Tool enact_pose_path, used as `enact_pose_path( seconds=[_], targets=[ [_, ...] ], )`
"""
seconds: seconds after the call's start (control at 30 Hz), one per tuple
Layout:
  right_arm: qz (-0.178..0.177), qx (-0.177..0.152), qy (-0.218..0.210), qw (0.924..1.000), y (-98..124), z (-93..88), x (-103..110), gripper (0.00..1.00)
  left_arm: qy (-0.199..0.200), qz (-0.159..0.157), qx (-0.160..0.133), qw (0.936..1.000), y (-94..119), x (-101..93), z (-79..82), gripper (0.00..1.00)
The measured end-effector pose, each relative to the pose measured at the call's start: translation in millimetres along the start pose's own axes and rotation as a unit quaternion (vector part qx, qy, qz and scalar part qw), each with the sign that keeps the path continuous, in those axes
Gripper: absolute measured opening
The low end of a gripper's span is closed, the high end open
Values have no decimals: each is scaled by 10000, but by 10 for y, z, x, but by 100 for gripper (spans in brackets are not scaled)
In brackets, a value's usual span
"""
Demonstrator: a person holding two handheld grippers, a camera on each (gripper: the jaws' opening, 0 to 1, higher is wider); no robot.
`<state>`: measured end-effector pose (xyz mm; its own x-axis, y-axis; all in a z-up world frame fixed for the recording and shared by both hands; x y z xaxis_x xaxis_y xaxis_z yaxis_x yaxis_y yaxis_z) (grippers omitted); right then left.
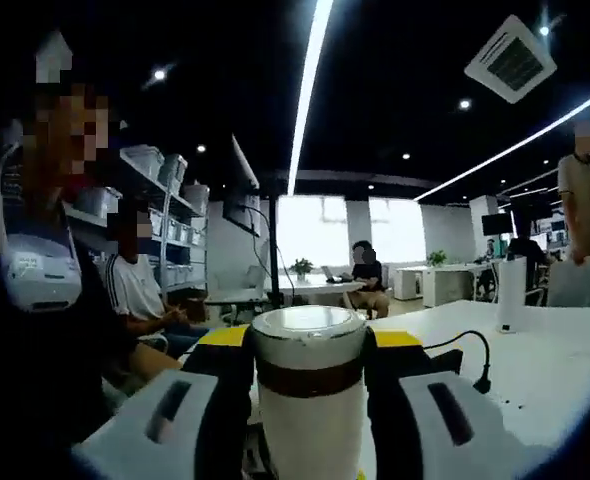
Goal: Grasp the water cup twist off the cup lid place the cup lid on the table
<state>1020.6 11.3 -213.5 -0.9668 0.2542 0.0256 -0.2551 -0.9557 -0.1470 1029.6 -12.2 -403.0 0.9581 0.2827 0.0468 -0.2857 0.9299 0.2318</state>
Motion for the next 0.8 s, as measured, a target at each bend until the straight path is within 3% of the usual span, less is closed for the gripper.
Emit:
enact_pose_path(
  seconds=[0.1,0.3,0.47,0.57,0.7,0.8],
  targets=[
    [416,-44,-73,9991,11,-7,25,46,-22,-6,2,10000,-3,4,-1,52],
    [899,-99,-359,9953,-23,-19,27,46,-10,-14,7,10000,-3,1,0,52],
    [781,-79,-419,9960,-92,18,47,49,27,-12,11,10000,-2,12,-6,52],
    [710,-60,-201,9973,-177,115,79,54,-24,-15,11,10000,-3,1,-3,52],
    [727,171,-83,9972,-301,193,97,58,-18,-12,14,10000,-2,4,-6,52],
    [948,532,19,9941,-373,166,134,60,-24,-9,16,10000,-3,6,-9,52]
  ],
)
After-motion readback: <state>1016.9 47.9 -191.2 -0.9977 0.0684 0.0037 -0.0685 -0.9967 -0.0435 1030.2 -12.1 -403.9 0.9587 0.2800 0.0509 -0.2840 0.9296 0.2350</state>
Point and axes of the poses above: the point that each gripper's makers call its tool centre point, and the gripper's own axes: y roughly backward along the fingers, x roughly to its left, z roughly out of its top, the point moved 1 cm from there along y, roughly backward along the fingers, and after that the axes turned 4 degrees about -z, right-handed, at the moved point
